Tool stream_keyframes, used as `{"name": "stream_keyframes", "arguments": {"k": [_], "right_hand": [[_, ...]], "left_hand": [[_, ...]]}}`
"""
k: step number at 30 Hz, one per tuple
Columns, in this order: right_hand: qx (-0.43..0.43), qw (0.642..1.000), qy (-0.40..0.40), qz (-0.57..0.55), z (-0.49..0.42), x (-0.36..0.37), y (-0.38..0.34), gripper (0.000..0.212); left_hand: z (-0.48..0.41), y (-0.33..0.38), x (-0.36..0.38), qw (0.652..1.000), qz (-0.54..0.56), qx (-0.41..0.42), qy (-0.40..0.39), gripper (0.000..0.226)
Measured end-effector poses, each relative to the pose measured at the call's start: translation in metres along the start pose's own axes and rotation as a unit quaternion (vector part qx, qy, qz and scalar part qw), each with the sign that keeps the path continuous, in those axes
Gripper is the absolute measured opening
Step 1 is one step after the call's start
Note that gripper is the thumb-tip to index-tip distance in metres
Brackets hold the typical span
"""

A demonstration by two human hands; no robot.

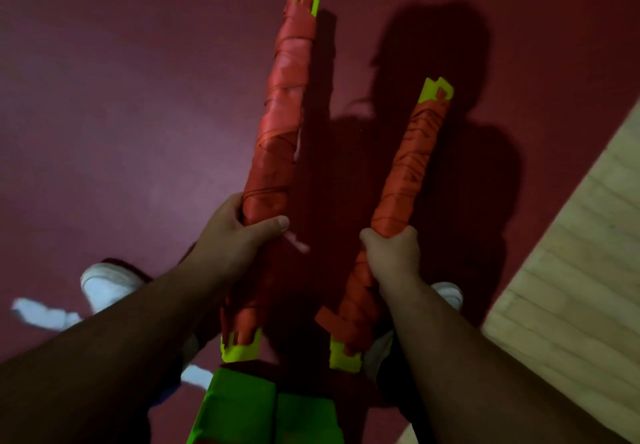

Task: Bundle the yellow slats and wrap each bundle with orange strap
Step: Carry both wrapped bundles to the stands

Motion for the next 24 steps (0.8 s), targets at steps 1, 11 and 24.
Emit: {"name": "stream_keyframes", "arguments": {"k": [1,11,24], "right_hand": [[0.005,1.000,-0.019,-0.008,0.017,-0.008,-0.001,0.045],[0.030,0.987,-0.155,0.010,0.191,-0.117,-0.033,0.043],[-0.077,0.979,-0.177,-0.063,0.393,-0.264,-0.209,0.023]], "left_hand": [[0.018,0.004,-0.002,1.000,-0.006,-0.005,0.005,0.035],[0.191,0.064,-0.027,0.999,0.024,-0.026,0.015,0.019],[0.365,0.256,-0.122,0.995,0.075,0.055,-0.023,0.009]]}}
Point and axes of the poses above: each hand's wrist, its own z-axis away from the middle knuckle, its own x-axis out of the palm, y = z × x, the point moved 3 cm from there along -z, towards the middle knuckle, and after that the axes turned 1 degree about z, right-handed, at the moved point
